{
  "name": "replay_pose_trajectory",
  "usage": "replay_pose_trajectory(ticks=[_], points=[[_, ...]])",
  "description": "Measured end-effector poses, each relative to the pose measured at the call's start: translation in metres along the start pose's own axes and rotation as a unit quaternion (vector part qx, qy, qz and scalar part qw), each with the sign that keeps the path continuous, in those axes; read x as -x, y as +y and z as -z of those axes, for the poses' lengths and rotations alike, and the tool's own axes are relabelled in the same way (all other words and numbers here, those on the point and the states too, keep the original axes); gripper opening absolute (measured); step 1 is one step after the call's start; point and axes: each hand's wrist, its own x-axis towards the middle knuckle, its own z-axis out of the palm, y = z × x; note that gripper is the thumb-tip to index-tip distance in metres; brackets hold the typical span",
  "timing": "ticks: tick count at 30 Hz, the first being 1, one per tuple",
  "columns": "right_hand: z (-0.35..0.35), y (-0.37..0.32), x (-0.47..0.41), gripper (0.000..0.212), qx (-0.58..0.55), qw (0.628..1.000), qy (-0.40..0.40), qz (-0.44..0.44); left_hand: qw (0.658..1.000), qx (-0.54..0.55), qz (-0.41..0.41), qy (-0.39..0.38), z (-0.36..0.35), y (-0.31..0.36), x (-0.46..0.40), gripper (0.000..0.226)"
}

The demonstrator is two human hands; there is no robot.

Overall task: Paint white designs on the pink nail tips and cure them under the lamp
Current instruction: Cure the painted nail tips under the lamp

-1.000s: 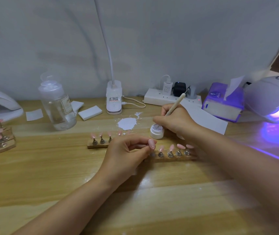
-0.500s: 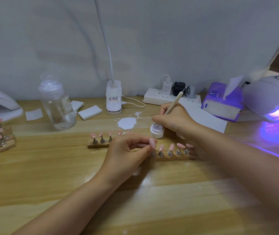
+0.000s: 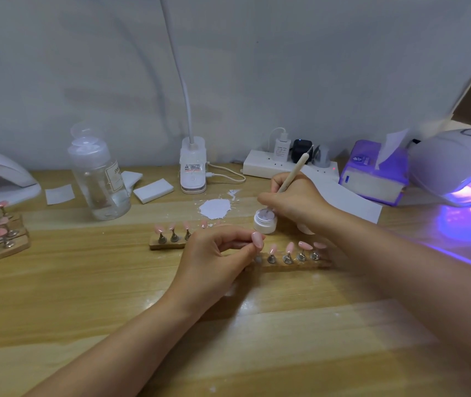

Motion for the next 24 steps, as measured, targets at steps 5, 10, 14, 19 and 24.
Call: replay_pose_trajectory(ticks=[5, 10, 14, 19, 24], points=[[0.013, -0.013, 0.008, 0.034, -0.161, 0.985, 0.058, -0.013, 0.999, -0.016, -0.027, 0.006, -0.001, 0.001, 0.001, 0.024], [0.026, -0.020, 0.042, 0.031, -0.201, 0.974, 0.099, 0.041, 0.992, -0.045, -0.122, -0.001, -0.001, 0.006, 0.005, 0.021], [0.032, -0.018, 0.071, 0.038, -0.283, 0.952, 0.113, 0.027, 0.988, 0.002, -0.139, -0.065, -0.006, 0.012, 0.011, 0.007], [0.029, -0.006, 0.101, 0.046, -0.339, 0.933, 0.119, -0.003, 0.977, -0.042, -0.114, -0.176, -0.012, 0.010, 0.019, 0.019], [0.026, 0.008, 0.113, 0.045, -0.300, 0.944, 0.133, -0.037, 0.979, -0.090, -0.099, -0.154, -0.011, 0.009, 0.017, 0.012]])
